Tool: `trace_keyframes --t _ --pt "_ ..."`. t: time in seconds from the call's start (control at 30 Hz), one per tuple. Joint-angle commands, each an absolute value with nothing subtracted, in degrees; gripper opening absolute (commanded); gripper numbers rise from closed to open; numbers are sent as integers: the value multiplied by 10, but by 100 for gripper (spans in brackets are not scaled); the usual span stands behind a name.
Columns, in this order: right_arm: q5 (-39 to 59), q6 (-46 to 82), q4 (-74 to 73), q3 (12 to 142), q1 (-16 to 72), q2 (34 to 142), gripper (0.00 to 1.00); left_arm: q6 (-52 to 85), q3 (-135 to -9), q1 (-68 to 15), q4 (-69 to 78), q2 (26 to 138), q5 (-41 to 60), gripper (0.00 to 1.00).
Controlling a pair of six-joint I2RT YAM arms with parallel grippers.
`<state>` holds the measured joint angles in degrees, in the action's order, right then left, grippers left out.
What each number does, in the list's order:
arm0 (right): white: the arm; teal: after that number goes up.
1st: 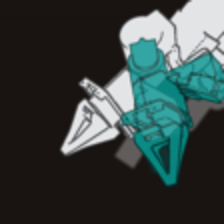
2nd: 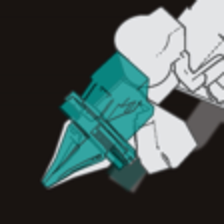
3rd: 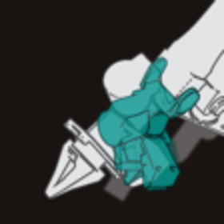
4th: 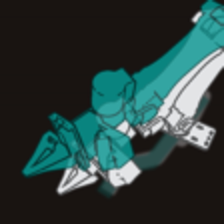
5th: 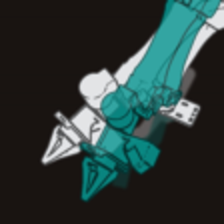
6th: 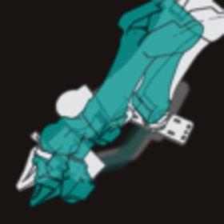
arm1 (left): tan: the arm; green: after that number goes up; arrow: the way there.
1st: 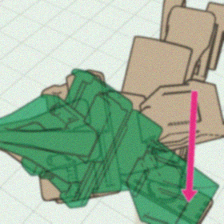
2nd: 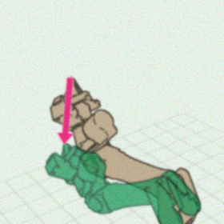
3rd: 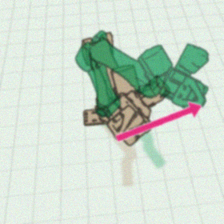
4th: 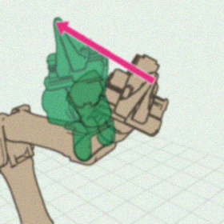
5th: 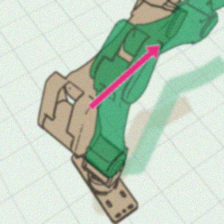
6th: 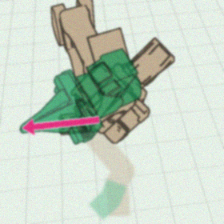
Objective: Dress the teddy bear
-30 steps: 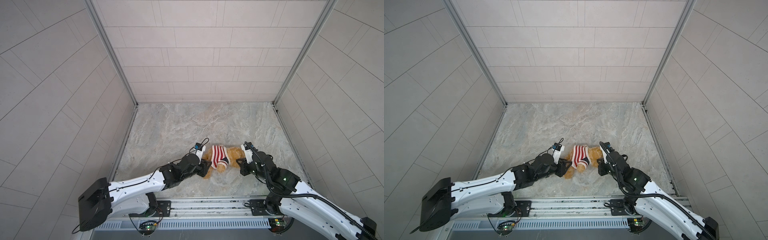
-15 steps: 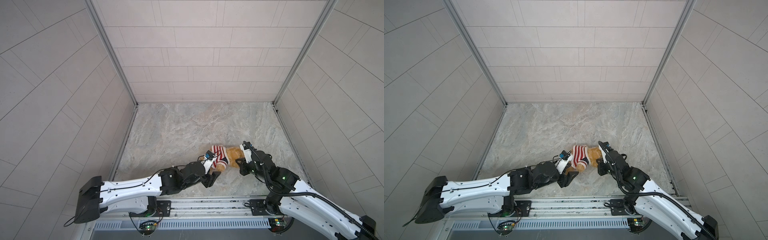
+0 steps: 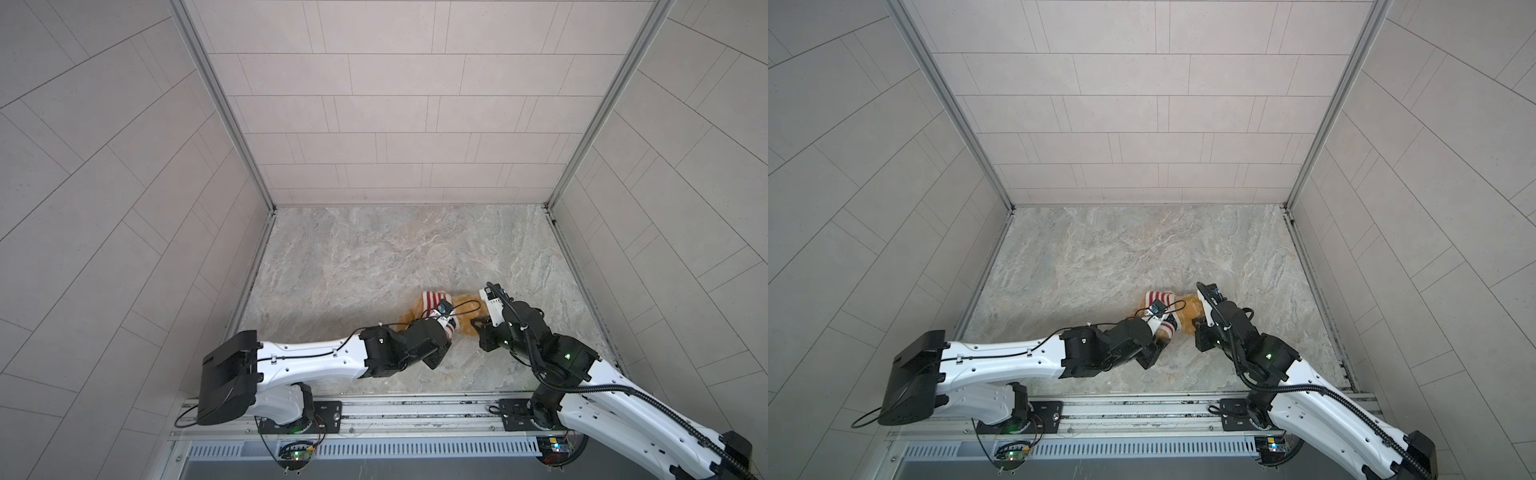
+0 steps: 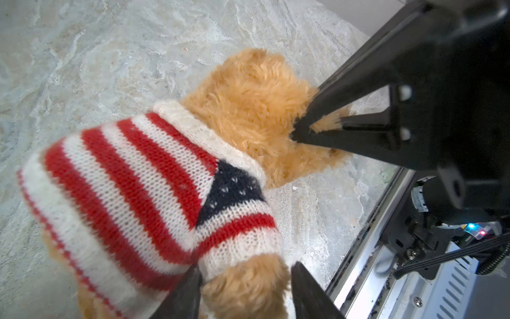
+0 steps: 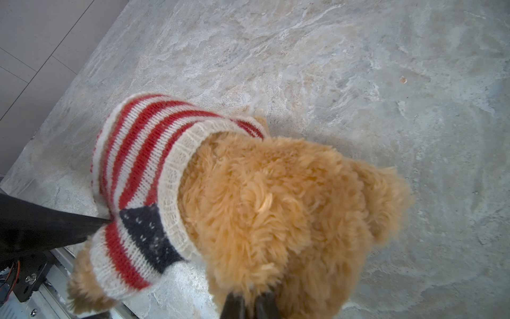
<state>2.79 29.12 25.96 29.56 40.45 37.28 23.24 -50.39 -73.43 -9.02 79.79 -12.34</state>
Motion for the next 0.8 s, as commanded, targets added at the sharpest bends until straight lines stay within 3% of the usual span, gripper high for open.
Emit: trace_keyframes --t 0.0,0.1,0.23,0.4,0.6,0.77 --pt "31 291 236 314 403 373 0 246 -516 -737 -116 809 -146 54" --pt "32 292 233 314 403 375 0 252 -515 -737 -118 812 -162 45" --pt "28 293 236 314 403 370 1 256 -504 -733 -108 793 -163 18" --pt "33 287 236 311 403 360 26 256 -483 -717 -100 742 -134 3" --pt "59 257 218 312 403 316 61 271 -429 -651 -68 646 3 0" --pt "97 230 199 302 403 280 75 254 -415 -584 -98 588 132 0"
